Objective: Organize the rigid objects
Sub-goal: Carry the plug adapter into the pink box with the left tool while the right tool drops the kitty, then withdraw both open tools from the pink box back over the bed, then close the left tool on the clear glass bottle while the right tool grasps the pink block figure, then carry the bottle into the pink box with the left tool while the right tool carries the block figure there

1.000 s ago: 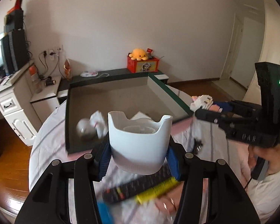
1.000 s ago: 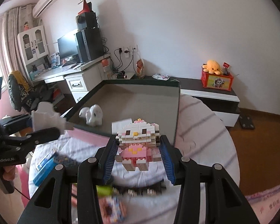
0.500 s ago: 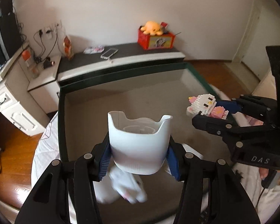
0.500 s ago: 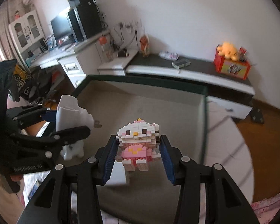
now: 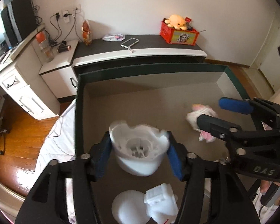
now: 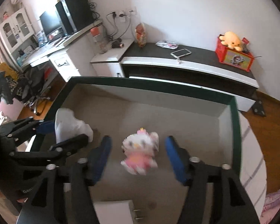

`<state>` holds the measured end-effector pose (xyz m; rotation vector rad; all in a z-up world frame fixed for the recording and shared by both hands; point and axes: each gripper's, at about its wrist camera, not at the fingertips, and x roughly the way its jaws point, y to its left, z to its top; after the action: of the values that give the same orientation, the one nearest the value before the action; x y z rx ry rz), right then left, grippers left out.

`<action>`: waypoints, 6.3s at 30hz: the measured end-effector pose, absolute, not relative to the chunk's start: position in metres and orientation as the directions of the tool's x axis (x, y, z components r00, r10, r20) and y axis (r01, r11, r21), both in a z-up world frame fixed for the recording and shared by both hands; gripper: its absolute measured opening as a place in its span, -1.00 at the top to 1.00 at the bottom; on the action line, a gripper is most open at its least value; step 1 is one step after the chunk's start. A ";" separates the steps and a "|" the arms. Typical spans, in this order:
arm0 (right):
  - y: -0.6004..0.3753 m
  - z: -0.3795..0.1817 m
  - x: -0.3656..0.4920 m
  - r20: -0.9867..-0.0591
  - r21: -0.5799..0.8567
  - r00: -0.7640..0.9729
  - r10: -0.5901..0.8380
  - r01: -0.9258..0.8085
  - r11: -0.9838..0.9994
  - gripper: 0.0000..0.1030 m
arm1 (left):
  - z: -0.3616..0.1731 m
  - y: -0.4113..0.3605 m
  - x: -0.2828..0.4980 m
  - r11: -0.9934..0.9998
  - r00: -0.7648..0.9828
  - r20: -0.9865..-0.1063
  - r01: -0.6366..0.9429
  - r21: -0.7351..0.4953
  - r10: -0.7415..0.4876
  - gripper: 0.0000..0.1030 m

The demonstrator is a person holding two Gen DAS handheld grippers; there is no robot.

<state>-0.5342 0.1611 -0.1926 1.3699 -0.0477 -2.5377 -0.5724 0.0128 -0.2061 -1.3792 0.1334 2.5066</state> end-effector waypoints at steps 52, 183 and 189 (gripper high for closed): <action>0.209 -0.167 -0.184 -0.566 0.129 -0.812 -0.144 0.086 -0.988 -0.84 | -0.172 -0.096 -0.208 -0.978 -0.735 -0.645 -0.152 -0.140 0.207 -0.99; 0.199 -0.184 -0.549 -0.819 0.041 -0.546 -0.175 0.248 -0.968 -0.23 | -0.189 0.073 -0.593 -0.880 -0.426 -0.855 -0.469 -0.073 0.297 -0.02; 0.199 -0.191 -0.567 -0.842 0.039 -0.511 -0.173 0.262 -0.964 -0.24 | -0.215 0.075 -0.619 -0.901 -0.393 -0.887 -0.429 -0.058 0.244 -0.02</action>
<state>-0.5671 0.1986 -0.1914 1.3937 0.1356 -2.5282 -0.6185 0.0748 -0.2146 -1.4303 0.2526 2.3156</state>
